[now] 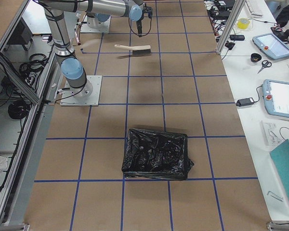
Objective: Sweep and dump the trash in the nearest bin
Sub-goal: 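Lower the brush onto the table with the right gripper and release it, then set empty dustpan down with left gripper while right gripper rises to rest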
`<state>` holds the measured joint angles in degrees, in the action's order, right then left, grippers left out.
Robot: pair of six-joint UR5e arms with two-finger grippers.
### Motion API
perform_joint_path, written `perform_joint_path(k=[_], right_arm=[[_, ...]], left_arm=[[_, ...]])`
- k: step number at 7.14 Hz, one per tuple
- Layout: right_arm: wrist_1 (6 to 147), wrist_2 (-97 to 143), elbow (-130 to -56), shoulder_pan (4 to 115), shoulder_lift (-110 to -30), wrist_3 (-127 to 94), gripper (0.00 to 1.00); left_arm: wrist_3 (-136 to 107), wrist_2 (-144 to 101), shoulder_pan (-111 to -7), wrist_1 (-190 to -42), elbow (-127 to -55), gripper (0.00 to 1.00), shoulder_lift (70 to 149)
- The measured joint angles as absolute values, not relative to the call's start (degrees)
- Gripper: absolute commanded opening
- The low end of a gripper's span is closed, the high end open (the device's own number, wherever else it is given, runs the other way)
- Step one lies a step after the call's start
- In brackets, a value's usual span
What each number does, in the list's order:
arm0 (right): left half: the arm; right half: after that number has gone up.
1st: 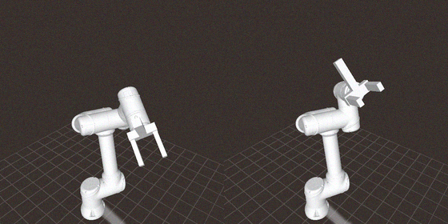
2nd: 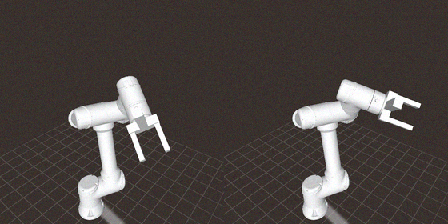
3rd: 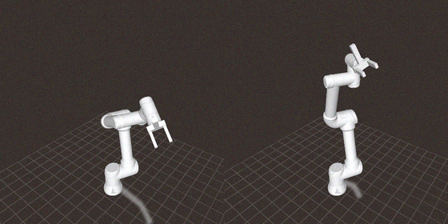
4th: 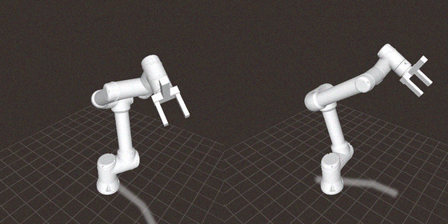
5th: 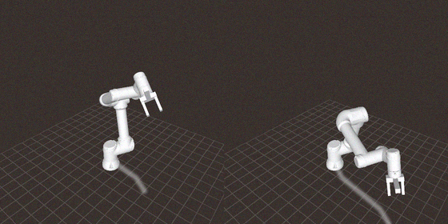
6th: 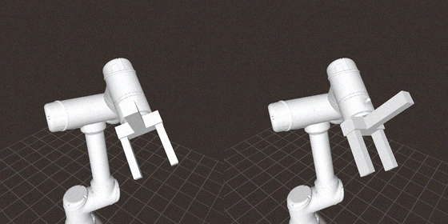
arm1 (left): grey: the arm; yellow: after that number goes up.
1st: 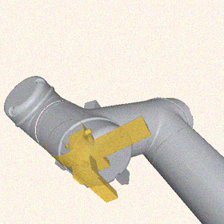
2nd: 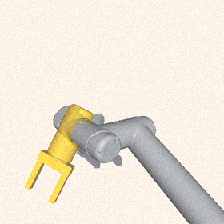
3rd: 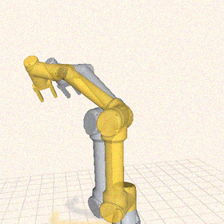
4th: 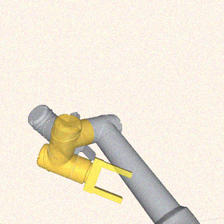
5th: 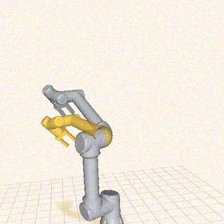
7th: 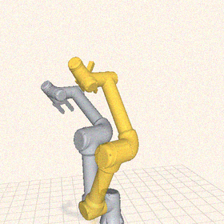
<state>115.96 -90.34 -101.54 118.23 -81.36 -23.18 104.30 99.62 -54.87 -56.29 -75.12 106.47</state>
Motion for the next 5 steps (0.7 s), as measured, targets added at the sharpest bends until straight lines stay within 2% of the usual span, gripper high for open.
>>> perform_joint_path(k=[2,5], right_arm=[[113.8,-90.2,-95.0,110.6,-81.4,-13.6,1.0],[110.2,-90.6,-88.9,96.7,-81.5,-2.5,1.0]], left_arm=[[86.7,99.7,-62.9,-59.6,-79.7,0.0,105.1],[59.5,101.3,-76.9,-64.7,-84.2,0.0,104.5]])
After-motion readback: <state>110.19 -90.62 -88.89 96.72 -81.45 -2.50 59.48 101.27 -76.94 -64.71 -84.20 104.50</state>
